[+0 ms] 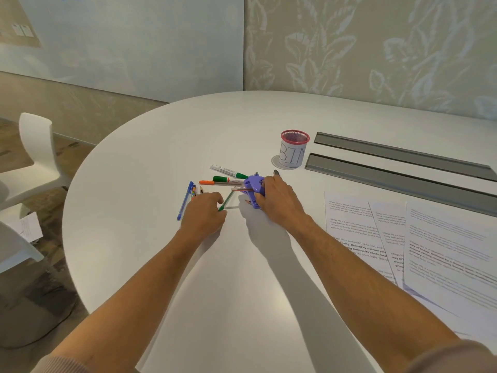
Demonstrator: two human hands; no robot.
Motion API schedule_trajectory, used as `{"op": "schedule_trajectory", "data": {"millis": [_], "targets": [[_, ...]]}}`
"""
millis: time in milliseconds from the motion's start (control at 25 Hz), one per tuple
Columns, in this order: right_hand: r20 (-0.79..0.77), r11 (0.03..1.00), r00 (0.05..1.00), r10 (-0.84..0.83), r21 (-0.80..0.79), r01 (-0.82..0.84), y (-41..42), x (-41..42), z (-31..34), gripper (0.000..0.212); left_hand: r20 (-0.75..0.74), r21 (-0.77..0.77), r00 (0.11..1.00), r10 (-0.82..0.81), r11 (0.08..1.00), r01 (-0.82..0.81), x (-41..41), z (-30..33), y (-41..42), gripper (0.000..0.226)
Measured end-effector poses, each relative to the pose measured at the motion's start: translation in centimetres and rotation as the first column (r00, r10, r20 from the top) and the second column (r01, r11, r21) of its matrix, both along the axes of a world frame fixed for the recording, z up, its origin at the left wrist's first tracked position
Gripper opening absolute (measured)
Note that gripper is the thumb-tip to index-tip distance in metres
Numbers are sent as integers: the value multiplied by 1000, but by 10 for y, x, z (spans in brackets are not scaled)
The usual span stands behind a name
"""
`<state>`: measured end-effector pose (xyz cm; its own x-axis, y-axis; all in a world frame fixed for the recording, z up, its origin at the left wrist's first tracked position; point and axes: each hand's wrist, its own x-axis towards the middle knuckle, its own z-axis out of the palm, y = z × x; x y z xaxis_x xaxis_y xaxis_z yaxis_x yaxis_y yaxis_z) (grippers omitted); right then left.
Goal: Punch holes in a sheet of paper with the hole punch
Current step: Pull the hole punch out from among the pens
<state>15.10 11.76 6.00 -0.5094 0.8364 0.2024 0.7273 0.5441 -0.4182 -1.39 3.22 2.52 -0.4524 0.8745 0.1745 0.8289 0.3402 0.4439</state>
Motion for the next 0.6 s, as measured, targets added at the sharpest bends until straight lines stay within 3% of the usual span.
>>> {"op": "schedule_trajectory", "data": {"millis": [120, 280, 440, 600], "targets": [[7, 1000, 1000, 15, -9, -15, -4, 3, 2, 25, -12, -44, 1000, 8, 999, -9, 5, 1, 4, 39], [31, 999, 999, 17, -27, -16, -9, 3, 5, 28, 3, 197, 997, -74, 978, 72, 9, 5, 5, 46], [62, 999, 997, 44, -27, -42, -13, 1, 5, 29, -116, 231, 978, -170, 954, 194, 15, 8, 8, 30], [75, 999, 996, 47, -20, -46, -15, 3, 5, 32, -117, 212, 977, -179, 957, 200, 15, 9, 9, 24]]}}
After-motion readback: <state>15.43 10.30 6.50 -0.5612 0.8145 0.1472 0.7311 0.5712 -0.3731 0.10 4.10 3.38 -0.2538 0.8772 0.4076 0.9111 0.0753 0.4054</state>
